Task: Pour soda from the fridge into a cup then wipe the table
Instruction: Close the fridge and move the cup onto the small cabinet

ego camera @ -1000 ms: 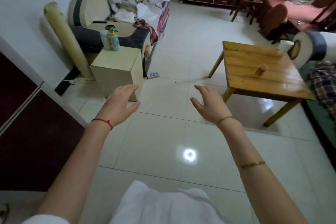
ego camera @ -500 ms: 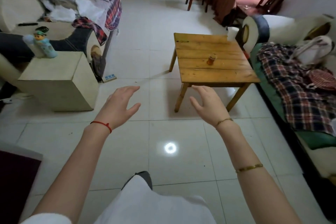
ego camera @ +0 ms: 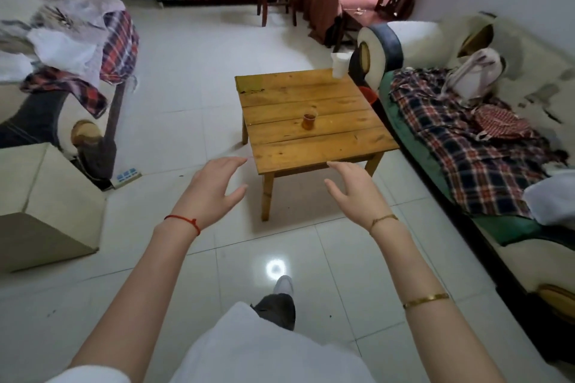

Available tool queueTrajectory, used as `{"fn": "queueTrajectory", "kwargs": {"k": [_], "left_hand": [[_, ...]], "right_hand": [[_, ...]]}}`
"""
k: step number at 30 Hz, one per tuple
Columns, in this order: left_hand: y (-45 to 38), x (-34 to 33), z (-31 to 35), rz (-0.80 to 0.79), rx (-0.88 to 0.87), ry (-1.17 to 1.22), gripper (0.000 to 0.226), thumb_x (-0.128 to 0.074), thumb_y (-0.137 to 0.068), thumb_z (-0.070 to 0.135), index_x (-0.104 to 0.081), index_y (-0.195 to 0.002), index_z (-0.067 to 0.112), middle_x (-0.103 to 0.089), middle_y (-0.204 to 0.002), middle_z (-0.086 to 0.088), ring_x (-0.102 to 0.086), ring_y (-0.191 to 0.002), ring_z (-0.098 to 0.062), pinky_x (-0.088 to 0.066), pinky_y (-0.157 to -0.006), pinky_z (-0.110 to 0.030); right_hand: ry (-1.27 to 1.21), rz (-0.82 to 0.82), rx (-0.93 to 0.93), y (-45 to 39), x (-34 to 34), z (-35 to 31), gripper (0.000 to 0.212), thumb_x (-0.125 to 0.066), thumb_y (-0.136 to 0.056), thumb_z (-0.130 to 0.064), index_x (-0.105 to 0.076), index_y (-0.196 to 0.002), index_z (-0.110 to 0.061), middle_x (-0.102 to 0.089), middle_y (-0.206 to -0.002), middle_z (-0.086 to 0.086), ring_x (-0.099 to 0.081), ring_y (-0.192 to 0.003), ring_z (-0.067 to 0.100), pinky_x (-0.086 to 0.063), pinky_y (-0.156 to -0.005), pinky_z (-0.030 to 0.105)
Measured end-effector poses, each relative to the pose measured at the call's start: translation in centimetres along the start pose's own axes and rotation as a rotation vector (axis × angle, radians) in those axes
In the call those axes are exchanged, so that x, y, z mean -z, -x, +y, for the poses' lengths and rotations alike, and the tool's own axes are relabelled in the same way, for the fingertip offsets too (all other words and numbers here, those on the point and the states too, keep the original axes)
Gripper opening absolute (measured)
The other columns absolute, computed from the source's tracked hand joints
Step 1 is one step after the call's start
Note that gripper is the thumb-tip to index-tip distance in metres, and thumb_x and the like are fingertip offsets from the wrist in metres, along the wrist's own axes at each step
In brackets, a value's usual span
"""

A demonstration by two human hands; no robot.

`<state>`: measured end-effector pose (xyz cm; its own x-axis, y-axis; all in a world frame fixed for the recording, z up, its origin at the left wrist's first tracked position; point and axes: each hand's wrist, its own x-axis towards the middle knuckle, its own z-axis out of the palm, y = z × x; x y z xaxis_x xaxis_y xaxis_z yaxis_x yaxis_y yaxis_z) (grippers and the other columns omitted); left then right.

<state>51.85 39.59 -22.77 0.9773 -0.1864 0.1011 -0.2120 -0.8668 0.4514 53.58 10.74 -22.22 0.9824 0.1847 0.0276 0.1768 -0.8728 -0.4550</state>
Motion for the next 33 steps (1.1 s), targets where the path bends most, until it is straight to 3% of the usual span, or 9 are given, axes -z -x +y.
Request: {"fn": "queueTrajectory", "kwargs": {"k": [7,16,33], "left_hand": [[-14.5,-1.4,2.8,-0.029,-0.048,0.015,0.057,-0.058,-0.095,0.034,-0.041,-0.147,0.019,-0.049,-0.146,-0.002,-0.041,-0.136,-0.020,-0.036,-0.114,-0.042],[-27.3,-4.8,3.0,-0.102,-0.020,0.012,0.058,-0.059,-0.095,0.034,-0.040,-0.147,0.019,-0.049,-0.146,-0.002,-0.041,-0.136,-0.020,-0.034,-0.113,-0.036],[-44.7,-13.5,3.9,-0.017,0.412,0.143,0.069,-0.064,-0.093,0.029,-0.031,-0.152,0.019,-0.040,-0.154,-0.004,-0.039,-0.140,-0.022,-0.037,-0.115,-0.039]], "right_hand": [[-0.036,0.038,-0.069,-11.3,4.1,6.5,0.048,-0.051,-0.098,-0.035,-0.045,-0.142,-0.018,-0.051,-0.142,-0.001,-0.040,-0.136,0.014,-0.035,-0.112,0.032],[-0.119,0.015,-0.134,-22.3,4.9,12.8,0.045,-0.050,-0.098,-0.035,-0.047,-0.141,-0.020,-0.053,-0.139,-0.001,-0.045,-0.133,0.015,-0.040,-0.108,0.033],[-0.269,-0.161,-0.088,-45.5,5.9,25.4,0.034,-0.050,-0.099,-0.024,-0.057,-0.131,-0.015,-0.061,-0.129,0.001,-0.055,-0.120,0.016,-0.045,-0.098,0.027]]}}
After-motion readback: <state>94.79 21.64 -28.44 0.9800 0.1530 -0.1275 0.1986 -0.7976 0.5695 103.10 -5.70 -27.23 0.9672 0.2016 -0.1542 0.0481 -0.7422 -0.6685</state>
